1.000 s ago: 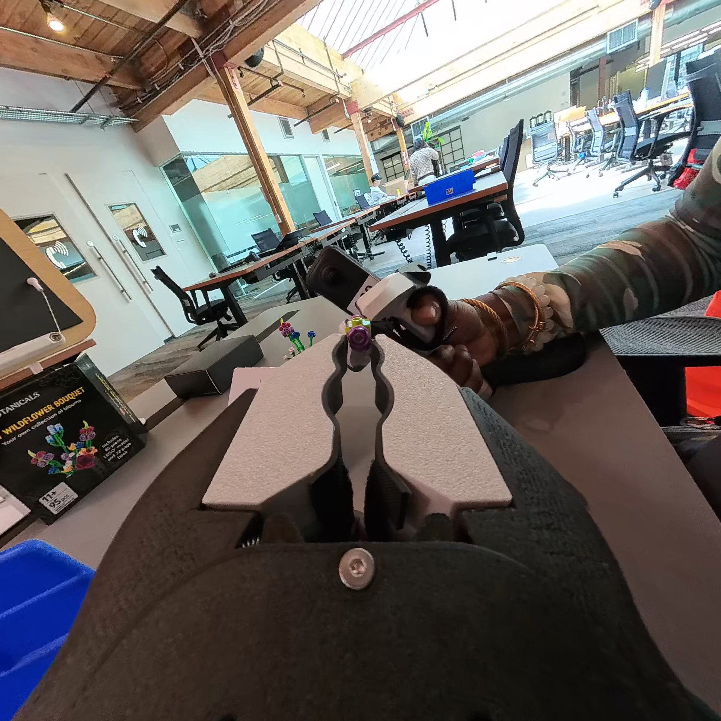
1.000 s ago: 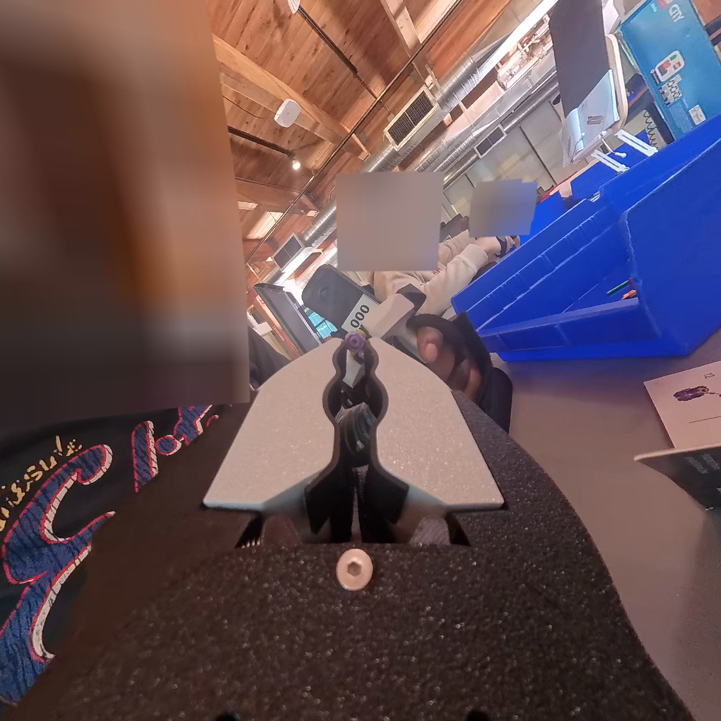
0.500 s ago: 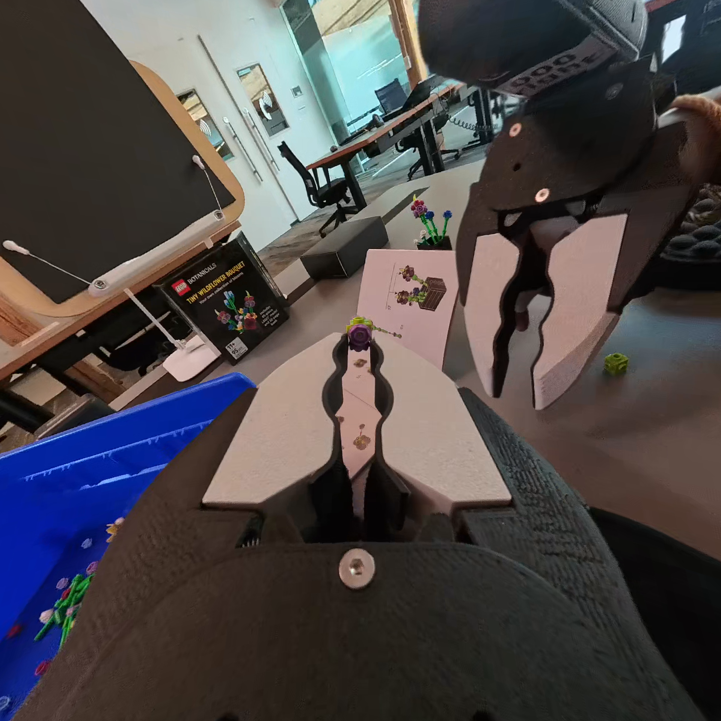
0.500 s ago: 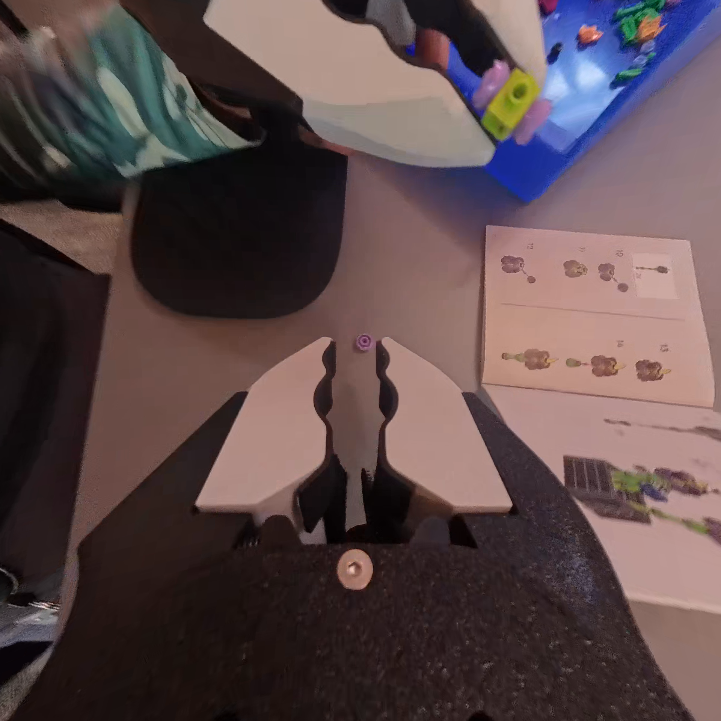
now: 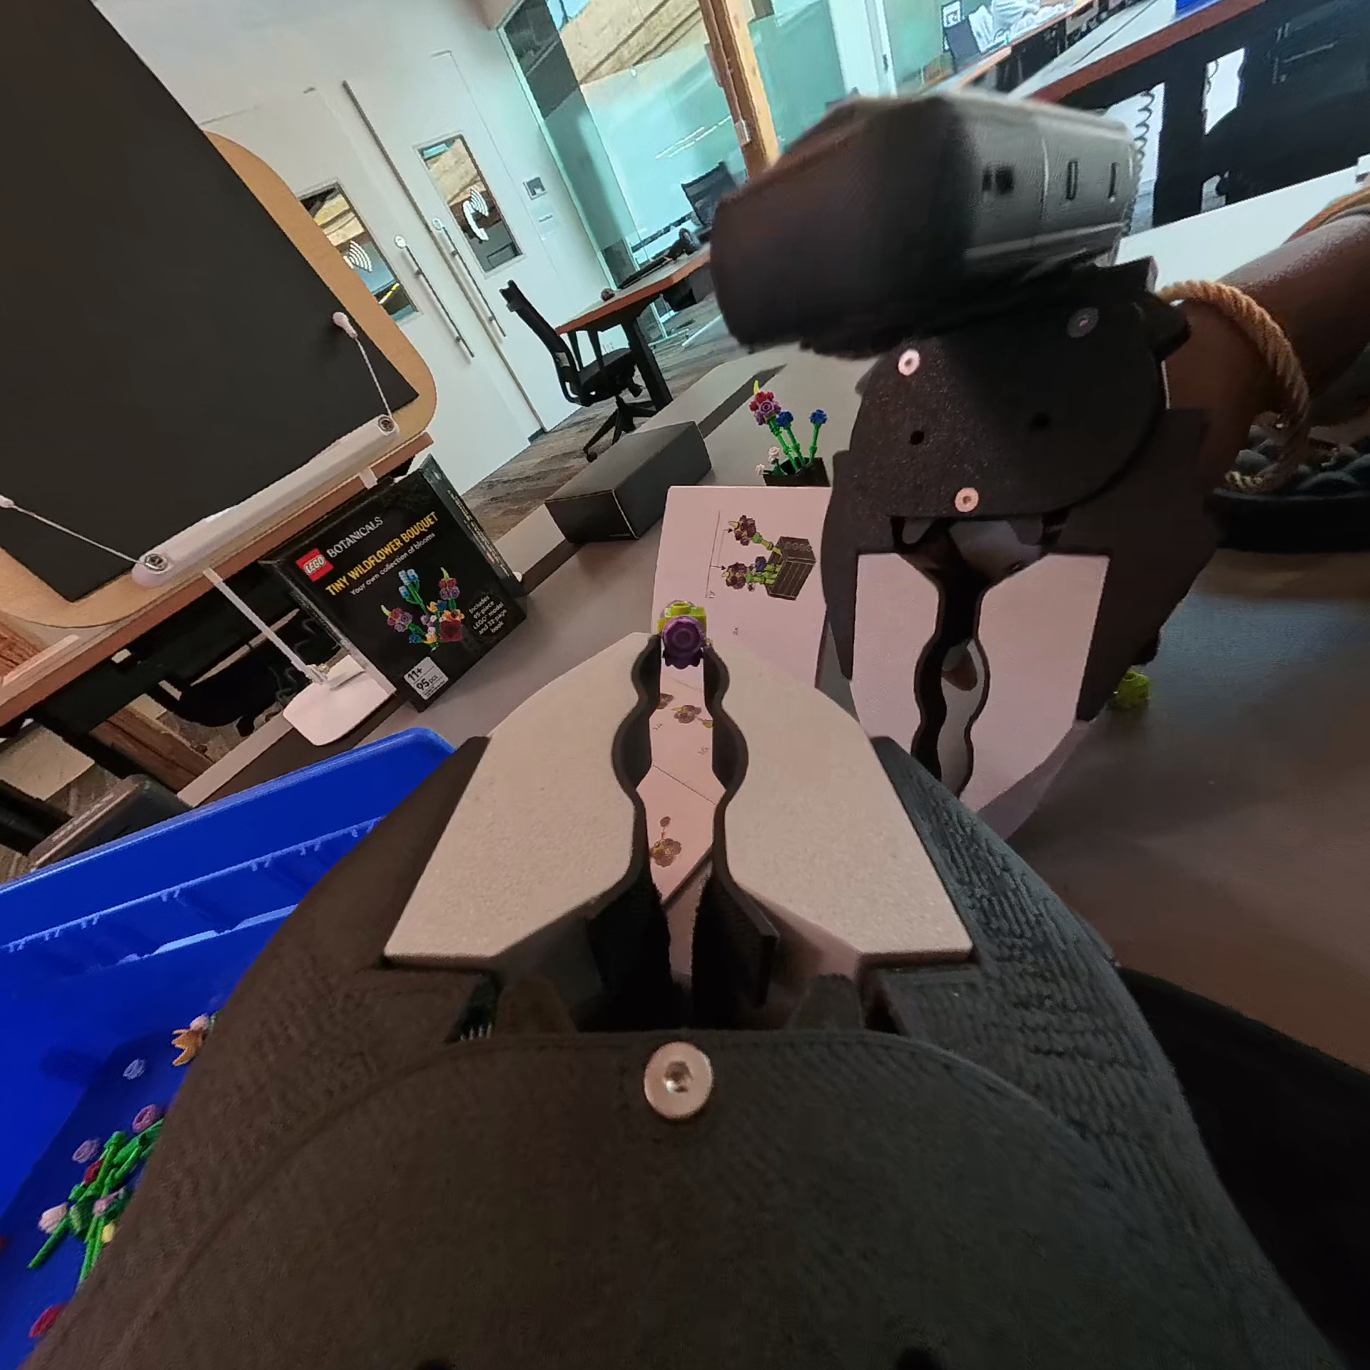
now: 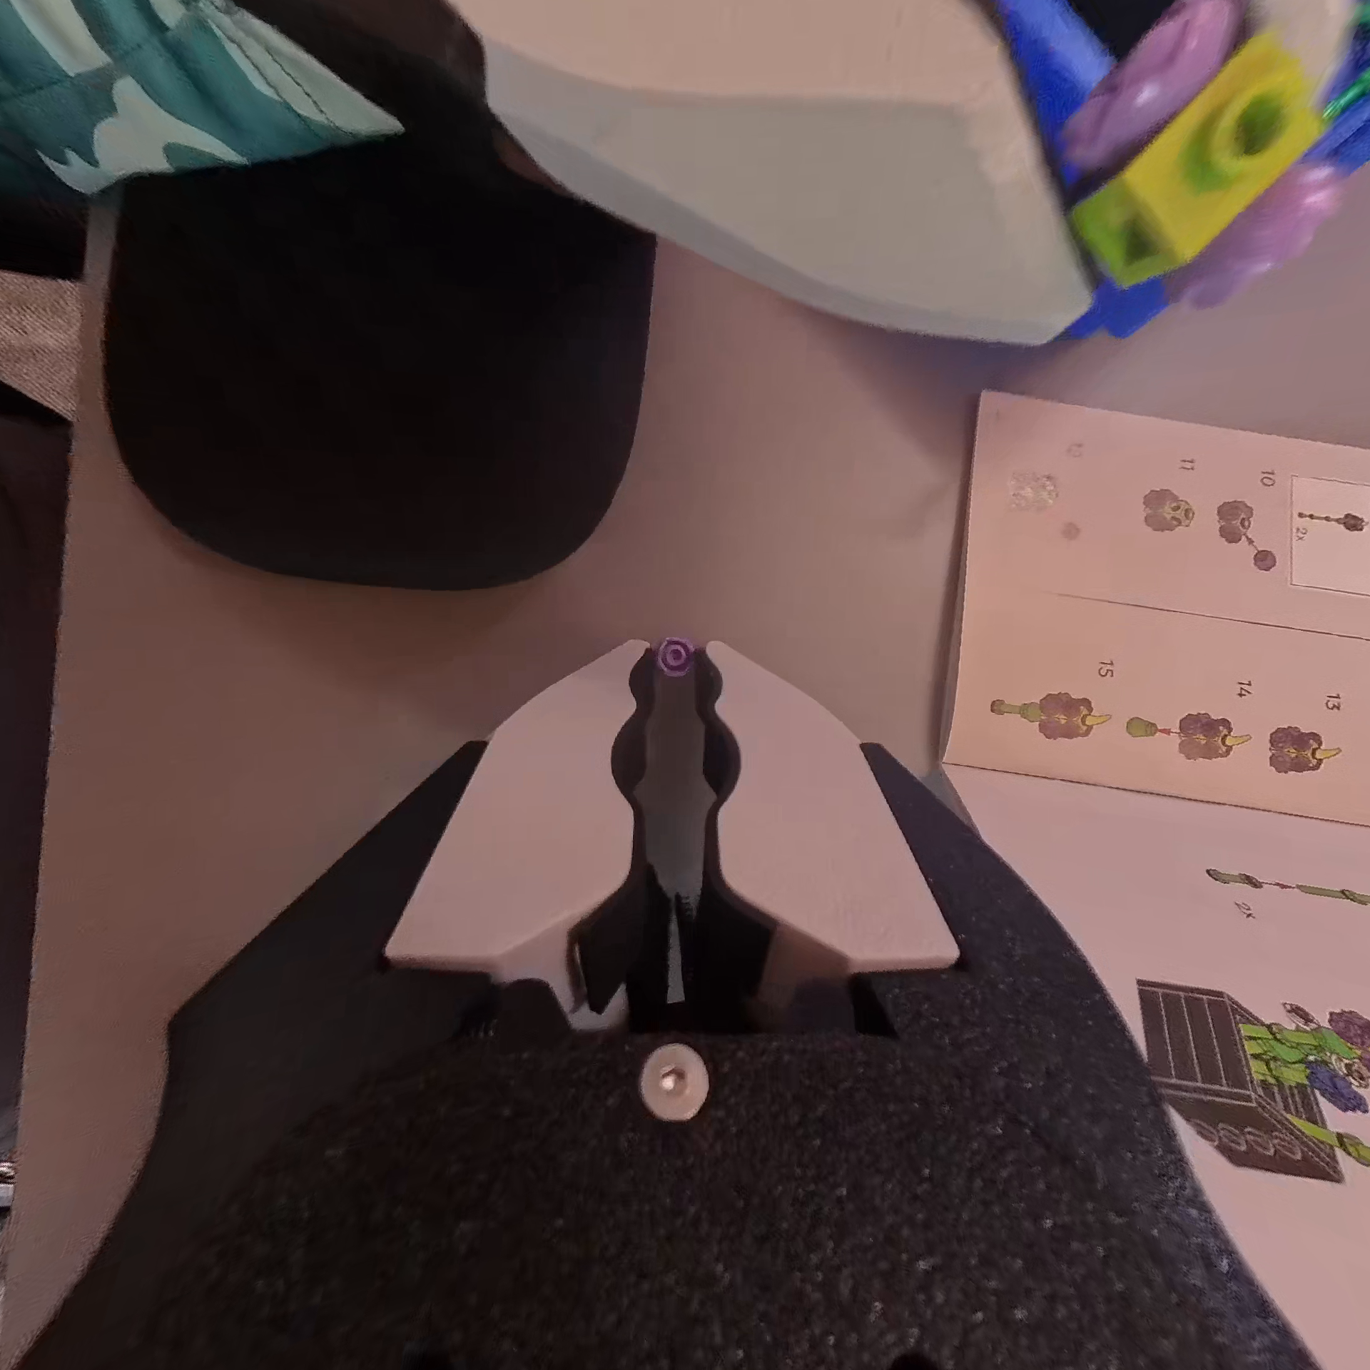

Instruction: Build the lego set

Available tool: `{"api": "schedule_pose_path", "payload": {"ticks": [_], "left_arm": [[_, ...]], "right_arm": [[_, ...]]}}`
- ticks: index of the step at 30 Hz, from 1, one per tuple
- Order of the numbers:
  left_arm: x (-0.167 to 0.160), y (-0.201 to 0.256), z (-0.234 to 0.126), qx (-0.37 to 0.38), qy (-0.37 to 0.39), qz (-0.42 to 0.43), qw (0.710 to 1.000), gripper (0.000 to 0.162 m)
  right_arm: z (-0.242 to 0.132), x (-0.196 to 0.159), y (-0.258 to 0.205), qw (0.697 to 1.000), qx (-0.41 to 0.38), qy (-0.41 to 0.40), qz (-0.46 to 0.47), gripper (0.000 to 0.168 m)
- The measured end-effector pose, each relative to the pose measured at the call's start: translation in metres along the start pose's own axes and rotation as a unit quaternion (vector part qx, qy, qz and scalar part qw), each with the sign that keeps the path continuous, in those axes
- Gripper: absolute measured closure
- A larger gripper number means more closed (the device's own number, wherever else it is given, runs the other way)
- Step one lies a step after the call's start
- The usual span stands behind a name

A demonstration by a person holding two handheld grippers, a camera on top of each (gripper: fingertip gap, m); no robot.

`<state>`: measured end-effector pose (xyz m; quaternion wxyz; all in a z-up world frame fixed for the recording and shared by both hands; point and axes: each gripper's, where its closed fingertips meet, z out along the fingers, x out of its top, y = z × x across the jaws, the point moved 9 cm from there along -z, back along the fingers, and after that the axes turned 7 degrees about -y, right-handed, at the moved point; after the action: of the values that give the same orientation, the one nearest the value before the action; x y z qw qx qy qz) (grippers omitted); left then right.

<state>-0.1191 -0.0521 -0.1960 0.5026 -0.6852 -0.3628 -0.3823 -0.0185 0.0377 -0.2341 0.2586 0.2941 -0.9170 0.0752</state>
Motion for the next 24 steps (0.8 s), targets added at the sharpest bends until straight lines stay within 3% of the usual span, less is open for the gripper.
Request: {"api": "schedule_pose_path", "payload": {"ticks": [5,9,16,24], "left_arm": [[-0.002,0.007,0.004,-0.035,-0.026,0.007,0.999,0.151],[-0.006,0.020,0.012,-0.070,-0.074,0.050,0.994,0.152],[-0.004,0.042,0.019,-0.104,-0.077,0.127,0.983,0.152],[0.000,0.042,0.016,-0.112,-0.044,0.124,0.985,0.152]], "right_arm": [[-0.033,-0.010,-0.001,0.985,0.022,0.170,-0.030,0.158],[-0.059,-0.026,0.000,0.955,-0.060,0.286,-0.056,0.158],[-0.052,-0.031,-0.012,0.937,-0.153,0.296,-0.107,0.158],[-0.056,-0.036,-0.010,0.933,-0.138,0.322,-0.085,0.159]]}}
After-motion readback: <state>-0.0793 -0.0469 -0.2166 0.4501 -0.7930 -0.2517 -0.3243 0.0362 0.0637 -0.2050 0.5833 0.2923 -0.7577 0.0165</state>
